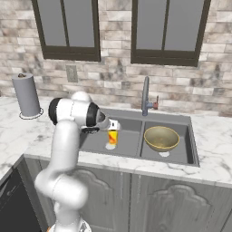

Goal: Place the cup in the left basin and the bowl in the right basin of the sink.

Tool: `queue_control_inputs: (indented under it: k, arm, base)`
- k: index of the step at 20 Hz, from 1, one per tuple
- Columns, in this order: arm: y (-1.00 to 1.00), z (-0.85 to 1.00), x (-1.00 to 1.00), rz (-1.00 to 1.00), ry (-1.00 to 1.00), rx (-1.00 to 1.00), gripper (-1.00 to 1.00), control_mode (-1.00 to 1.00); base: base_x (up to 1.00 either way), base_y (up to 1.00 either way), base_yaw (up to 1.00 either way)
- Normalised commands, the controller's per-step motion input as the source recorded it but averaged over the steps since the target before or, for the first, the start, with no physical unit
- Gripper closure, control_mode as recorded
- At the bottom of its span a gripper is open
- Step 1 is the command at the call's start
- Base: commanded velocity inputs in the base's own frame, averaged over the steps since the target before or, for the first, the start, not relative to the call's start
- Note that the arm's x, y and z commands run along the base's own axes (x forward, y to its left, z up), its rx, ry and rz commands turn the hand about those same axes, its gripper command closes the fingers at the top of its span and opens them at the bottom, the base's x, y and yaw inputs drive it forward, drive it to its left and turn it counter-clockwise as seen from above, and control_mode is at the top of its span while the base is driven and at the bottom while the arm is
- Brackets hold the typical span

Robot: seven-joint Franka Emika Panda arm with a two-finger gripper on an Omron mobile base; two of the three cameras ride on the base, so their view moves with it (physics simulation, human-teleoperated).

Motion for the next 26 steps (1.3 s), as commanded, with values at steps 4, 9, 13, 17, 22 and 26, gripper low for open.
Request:
queue_control_inputs:
  k: [4,9,13,17,22,26]
  arm:
    - [-0.19,-0.52,0.01,0.0,-0.01,0.0,1.0,-1.0]
    - [-0.24,-0.46,0.17,0.0,-0.03,0.0,1.0,-1.0]
    - [-0.15,-0.47,0.24,0.0,-0.02,-0.01,1.0,-1.0]
    - [0.0,-0.3,0.34,0.0,0.0,-0.01,-1.0,-1.0]
    - [0.01,0.07,-0.01,0.0,-0.03,0.01,-1.0,-1.0]
    - [0.12,0.07,-0.16,0.0,0.0,0.02,-1.0,-1.0]
  base:
    - [0.0,0.0,0.0]
    - [0.0,0.0,0.0]
    - [0.0,0.0,0.0]
    - [0.0,0.0,0.0]
    - [0.0,0.0,0.0]
    - [0.0,0.0,0.0]
